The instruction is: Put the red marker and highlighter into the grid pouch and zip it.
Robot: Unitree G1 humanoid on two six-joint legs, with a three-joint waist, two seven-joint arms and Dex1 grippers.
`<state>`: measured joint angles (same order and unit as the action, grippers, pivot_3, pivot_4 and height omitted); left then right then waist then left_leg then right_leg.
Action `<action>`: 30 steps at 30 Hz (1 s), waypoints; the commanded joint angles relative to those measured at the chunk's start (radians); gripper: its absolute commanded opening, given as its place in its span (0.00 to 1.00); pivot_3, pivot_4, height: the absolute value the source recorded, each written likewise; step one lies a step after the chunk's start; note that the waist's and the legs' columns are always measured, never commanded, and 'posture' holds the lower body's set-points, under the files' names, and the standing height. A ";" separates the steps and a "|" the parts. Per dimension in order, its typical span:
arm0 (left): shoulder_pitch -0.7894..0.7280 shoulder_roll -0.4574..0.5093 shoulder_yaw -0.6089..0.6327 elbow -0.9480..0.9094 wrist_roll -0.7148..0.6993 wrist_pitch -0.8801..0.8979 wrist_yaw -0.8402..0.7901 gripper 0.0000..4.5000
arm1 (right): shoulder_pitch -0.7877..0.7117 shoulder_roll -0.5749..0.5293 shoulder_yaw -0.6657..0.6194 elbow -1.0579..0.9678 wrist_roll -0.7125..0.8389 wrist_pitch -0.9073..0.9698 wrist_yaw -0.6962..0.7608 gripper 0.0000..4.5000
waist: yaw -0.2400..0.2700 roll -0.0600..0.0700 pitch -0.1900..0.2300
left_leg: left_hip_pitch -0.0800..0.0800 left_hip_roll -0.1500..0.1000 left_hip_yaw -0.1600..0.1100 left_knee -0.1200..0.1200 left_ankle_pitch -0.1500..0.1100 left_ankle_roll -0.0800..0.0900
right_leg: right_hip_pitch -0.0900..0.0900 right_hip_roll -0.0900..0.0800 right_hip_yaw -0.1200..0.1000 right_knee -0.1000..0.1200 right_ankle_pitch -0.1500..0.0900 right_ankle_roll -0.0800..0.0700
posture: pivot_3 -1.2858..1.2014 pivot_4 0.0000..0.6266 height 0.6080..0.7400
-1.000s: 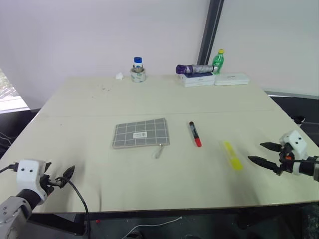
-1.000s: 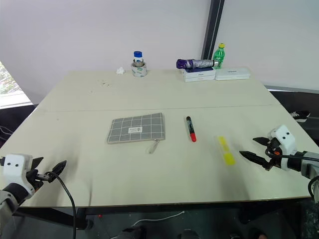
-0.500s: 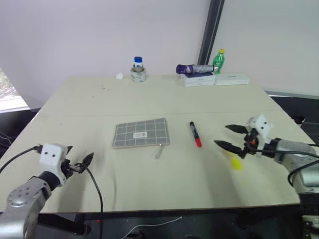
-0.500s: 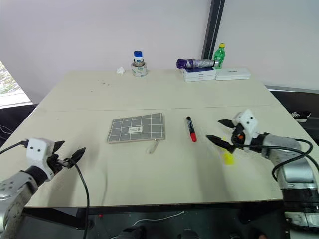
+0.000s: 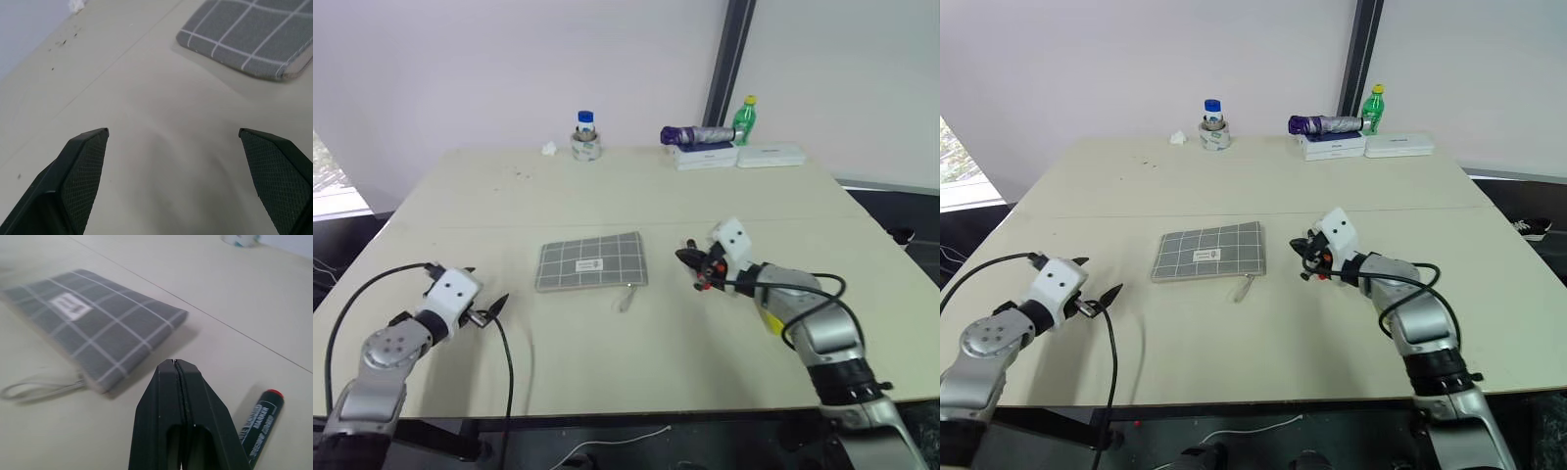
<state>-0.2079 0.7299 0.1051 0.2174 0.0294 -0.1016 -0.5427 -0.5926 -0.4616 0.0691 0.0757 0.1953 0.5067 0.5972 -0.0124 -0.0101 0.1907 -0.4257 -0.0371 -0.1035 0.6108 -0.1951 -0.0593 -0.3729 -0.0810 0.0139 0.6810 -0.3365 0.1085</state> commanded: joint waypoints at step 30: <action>-0.386 -0.070 -0.259 0.547 0.153 -0.594 -0.131 1.00 | -0.237 0.266 0.103 0.425 -0.183 -0.137 -0.094 0.01 | -0.009 0.000 0.000 | 0.001 -0.002 0.000 0.002 0.001 -0.001 | -0.002 0.002 -0.001 0.007 0.000 0.000 | 0.52 0.24 0.98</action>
<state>-0.6126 0.6640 -0.1344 0.7826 0.1909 -0.6855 -0.6414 -0.8052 -0.2009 0.1791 0.5139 0.0144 0.3914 0.4987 -0.0218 -0.0098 0.1905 -0.4252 -0.0390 -0.1035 0.6125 -0.1941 -0.0602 -0.3746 -0.0787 0.0133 0.6883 -0.3364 0.1088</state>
